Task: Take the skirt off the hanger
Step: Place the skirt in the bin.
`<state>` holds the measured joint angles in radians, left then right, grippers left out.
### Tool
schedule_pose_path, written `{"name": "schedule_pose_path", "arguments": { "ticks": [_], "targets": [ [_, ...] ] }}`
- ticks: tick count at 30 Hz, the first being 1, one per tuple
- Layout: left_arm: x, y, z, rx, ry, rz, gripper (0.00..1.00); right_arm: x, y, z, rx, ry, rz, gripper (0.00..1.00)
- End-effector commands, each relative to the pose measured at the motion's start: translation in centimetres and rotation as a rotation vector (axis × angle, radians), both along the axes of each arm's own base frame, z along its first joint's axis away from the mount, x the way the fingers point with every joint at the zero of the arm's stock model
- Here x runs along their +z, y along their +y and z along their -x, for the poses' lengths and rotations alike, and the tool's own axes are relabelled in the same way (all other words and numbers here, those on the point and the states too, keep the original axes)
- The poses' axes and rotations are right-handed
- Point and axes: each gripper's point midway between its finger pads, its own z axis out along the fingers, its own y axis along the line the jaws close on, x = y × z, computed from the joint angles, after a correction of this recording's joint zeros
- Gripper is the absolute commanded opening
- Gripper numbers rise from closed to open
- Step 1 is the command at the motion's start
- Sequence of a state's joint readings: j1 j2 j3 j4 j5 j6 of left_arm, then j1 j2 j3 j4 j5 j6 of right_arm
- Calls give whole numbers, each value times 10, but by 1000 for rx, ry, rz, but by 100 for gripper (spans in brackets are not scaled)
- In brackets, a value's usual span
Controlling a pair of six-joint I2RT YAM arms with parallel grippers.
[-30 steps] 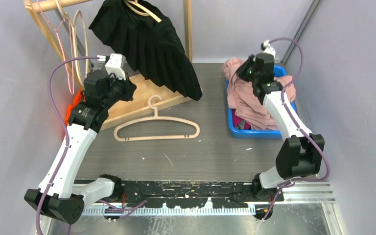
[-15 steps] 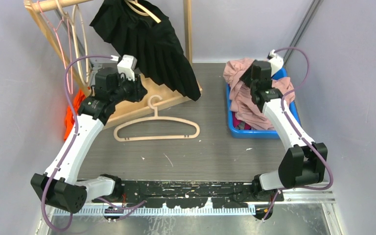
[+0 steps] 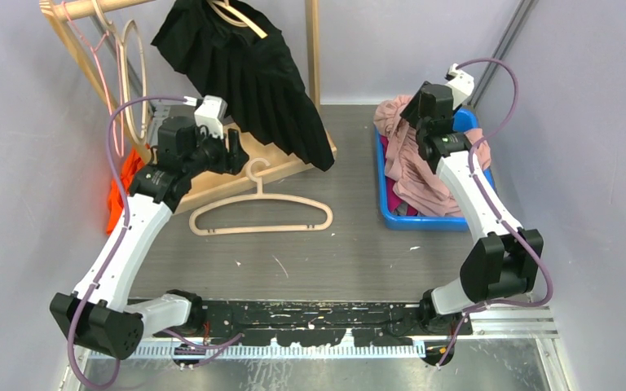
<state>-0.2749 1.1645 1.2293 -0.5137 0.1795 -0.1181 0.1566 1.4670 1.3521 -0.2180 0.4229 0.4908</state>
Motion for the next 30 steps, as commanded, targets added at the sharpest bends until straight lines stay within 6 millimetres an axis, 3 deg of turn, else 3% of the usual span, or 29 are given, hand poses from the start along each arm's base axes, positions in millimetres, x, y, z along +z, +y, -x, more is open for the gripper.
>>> {"name": "schedule_pose_path", "arguments": {
  "ticks": [1,9,16,21,25,30],
  "targets": [
    [8,-1,0,-13,-41,-4,62,41,-10,2,-53,-83,38,60],
    [-51,-24,-8,-114,158,7,74,61,-18,36,-76,-88,26,62],
    [-65,-21,-13,-141,197,-19,74,70,2,71,18,-146,-93,61],
    [-78,-23,-11,-190,226,-24,75,53,0,65,2,-111,-73,61],
    [-100,-30,-8,-264,312,-22,74,60,2,57,2,-138,-78,61],
    [-131,-22,-4,-289,445,-21,74,66,1,55,1,-158,-69,62]
  ]
}}
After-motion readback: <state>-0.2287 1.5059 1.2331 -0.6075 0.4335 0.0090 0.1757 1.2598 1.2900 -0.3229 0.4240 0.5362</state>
